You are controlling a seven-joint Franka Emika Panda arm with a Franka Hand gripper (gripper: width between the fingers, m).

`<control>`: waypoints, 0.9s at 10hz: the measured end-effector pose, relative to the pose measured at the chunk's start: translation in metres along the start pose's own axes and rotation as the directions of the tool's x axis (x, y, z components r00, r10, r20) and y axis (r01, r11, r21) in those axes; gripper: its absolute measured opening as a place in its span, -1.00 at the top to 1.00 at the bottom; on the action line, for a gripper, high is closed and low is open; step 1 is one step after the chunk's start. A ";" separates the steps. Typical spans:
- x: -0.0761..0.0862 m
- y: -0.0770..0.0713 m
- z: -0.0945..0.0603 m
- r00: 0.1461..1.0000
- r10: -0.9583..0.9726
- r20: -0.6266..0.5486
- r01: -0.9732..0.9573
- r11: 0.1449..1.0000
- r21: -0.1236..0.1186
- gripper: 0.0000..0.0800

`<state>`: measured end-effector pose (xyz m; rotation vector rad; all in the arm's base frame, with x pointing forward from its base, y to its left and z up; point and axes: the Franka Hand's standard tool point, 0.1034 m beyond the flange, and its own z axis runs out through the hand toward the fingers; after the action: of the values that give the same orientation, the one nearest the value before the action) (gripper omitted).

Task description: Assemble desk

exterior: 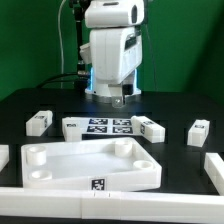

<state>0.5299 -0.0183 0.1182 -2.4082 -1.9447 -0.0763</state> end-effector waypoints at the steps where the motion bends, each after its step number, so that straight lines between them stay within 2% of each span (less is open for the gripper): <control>1: -0.001 0.000 0.000 0.998 -0.064 0.008 0.064 0.998 0.000 -0.62; 2: -0.003 0.000 0.001 0.989 -0.149 0.016 0.149 0.989 0.002 -0.62; 3: -0.008 0.002 0.001 0.967 -0.253 0.022 0.253 0.967 -0.008 -0.62; 4: -0.020 0.005 0.004 0.919 -0.392 0.040 0.394 0.917 -0.056 -0.62; 5: -0.034 0.000 0.010 0.844 -0.533 0.064 0.536 0.841 -0.064 -0.62; 6: -0.042 -0.002 0.014 0.808 -0.585 0.070 0.588 0.806 -0.061 -0.62; 7: -0.049 -0.003 0.020 0.791 -0.608 0.068 0.611 0.790 -0.049 -0.62; 9: -0.050 -0.003 0.020 0.805 -0.588 0.072 0.592 0.805 -0.047 -0.62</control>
Offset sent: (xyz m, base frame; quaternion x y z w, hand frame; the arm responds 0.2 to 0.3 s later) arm -0.0108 -0.0202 -0.0089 -0.1135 0.0444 -0.3240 0.9382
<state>0.5168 -0.0648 0.0951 -1.7434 -2.6816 -0.0980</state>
